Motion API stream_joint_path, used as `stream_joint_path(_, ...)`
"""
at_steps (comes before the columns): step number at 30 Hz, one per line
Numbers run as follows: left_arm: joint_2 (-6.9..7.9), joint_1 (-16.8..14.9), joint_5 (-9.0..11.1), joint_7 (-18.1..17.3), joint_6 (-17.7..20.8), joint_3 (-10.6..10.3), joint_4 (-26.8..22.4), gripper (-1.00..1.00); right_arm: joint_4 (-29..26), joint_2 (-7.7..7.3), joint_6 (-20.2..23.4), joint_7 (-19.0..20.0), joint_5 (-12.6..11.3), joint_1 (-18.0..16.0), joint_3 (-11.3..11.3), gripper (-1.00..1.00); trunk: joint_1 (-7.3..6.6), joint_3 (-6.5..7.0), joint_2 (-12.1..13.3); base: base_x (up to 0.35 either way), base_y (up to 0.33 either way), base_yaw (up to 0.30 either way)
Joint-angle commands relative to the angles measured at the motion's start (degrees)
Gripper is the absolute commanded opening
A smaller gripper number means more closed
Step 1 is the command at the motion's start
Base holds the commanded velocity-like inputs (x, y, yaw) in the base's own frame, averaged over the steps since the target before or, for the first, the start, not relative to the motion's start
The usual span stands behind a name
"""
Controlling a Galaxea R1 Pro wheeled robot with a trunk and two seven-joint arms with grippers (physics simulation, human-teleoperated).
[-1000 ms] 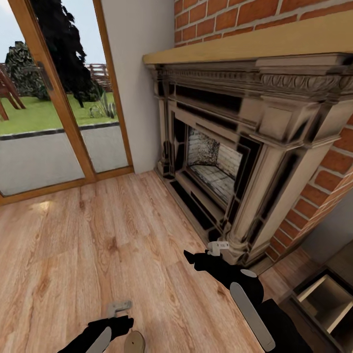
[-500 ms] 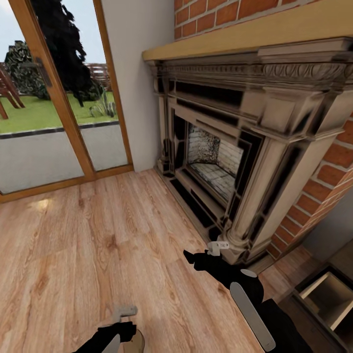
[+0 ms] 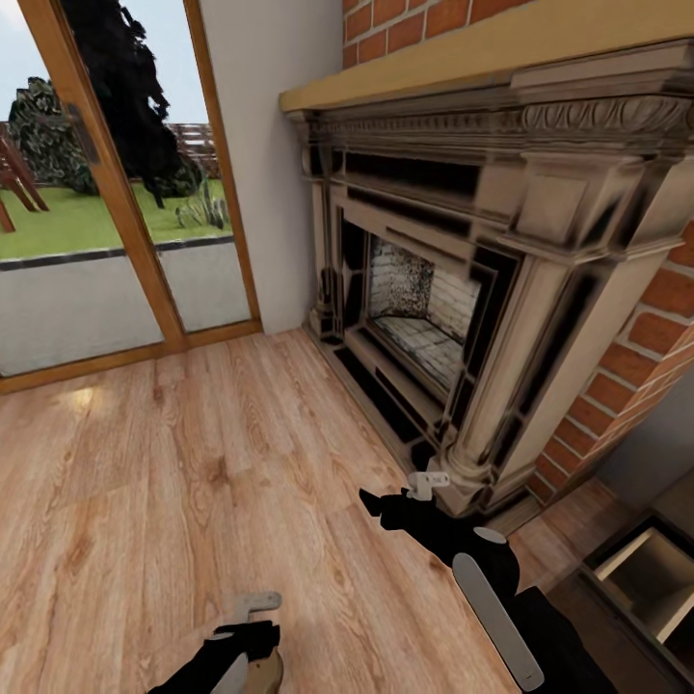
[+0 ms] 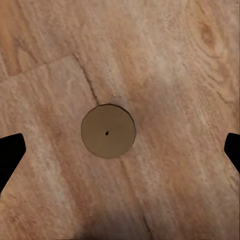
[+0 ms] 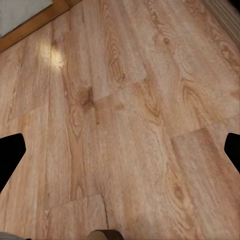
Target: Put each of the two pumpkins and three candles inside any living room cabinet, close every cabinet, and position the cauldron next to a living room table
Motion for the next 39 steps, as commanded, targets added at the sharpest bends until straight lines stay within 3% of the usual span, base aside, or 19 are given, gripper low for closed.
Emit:
stream_joint_path(1,-0.06,-0.1,0.4,0.6,-1.7,-0.5,0.2,1.00,-0.1,-0.05,0.2,-0.5,-0.6,0.0,0.1,1.00,0.22,-0.23,-0.4,0.000,0.000,0.000)
stream_joint_path(6,-1.02,-0.1,0.0,0.6,-6.6,-0.6,3.5,1.00,-0.2,-0.05,0.3,-0.5,-0.6,0.0,0.3,1.00,1.32,-1.13,-2.4,0.000,0.000,0.000)
stream_joint_path(14,-1.54,-0.1,0.0,0.6,-7.3,-0.6,4.5,1.00,-1.7,0.02,1.8,-0.5,-1.2,0.0,1.5,1.00,3.07,-2.57,-5.7,0.000,0.000,0.000)
stream_joint_path(19,-1.55,-0.1,0.1,0.6,-7.5,-0.6,5.1,1.00,-1.9,-0.04,1.9,-0.4,-4.4,0.0,1.8,1.00,4.17,-3.46,-7.7,0.000,0.000,0.000)
stream_joint_path(23,-1.55,-0.1,0.1,0.6,-7.5,-0.7,5.5,1.00,-1.9,-0.05,2.0,-0.2,-5.3,0.0,1.9,1.00,5.05,-4.18,-9.3,0.000,0.000,0.000)
stream_joint_path(29,-1.55,-0.1,0.1,0.6,-7.6,-0.7,5.6,1.00,-1.9,-0.05,2.2,5.6,-5.5,0.0,1.8,1.00,6.37,-5.26,-11.7,0.000,0.000,0.000)
stream_joint_path(39,-0.95,-1.3,-0.2,0.5,-7.5,-0.6,4.9,1.00,-1.9,-0.05,2.5,9.1,-5.6,0.0,1.8,1.00,8.57,-7.06,-15.7,0.000,0.000,0.000)
